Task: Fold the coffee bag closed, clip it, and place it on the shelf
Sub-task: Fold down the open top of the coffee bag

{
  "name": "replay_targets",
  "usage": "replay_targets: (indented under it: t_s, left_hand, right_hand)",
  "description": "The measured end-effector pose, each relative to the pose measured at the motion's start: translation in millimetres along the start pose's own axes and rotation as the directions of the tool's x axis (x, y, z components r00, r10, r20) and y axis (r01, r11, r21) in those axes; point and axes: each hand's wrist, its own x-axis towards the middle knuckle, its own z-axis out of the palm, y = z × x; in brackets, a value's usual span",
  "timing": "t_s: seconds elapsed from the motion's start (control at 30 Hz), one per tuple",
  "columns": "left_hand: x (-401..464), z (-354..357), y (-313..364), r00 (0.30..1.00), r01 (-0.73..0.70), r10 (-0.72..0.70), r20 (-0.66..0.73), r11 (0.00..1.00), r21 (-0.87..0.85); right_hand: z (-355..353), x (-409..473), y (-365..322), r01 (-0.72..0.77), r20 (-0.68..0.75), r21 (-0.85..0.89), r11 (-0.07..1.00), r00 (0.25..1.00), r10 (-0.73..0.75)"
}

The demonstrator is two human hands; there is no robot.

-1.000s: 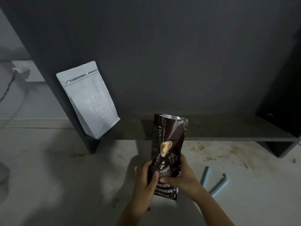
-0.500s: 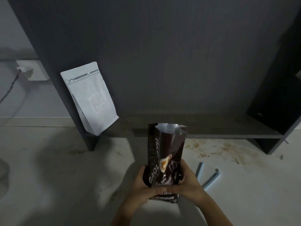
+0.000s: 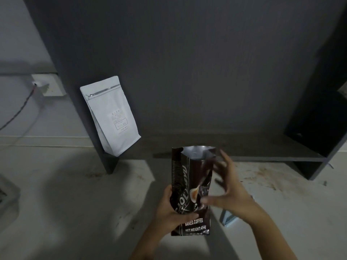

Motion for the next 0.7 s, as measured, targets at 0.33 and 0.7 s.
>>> replay_targets:
  t_s: [0.33, 0.7]
  left_hand:
    - [-8.0, 12.3, 4.4, 0.995, -0.073, 0.076, -0.059, 0.996, 0.053]
    - [-21.6, 23.4, 14.8, 0.987, -0.129, 0.132, -0.093, 0.991, 0.035]
  right_hand:
    - [12.7, 22.4, -105.6, 0.040, -0.067, -0.824, 0.565, 0.983, -0.169]
    - [30.7, 28.6, -103.8, -0.077, -0.205, -0.724, 0.686, 0.973, -0.108]
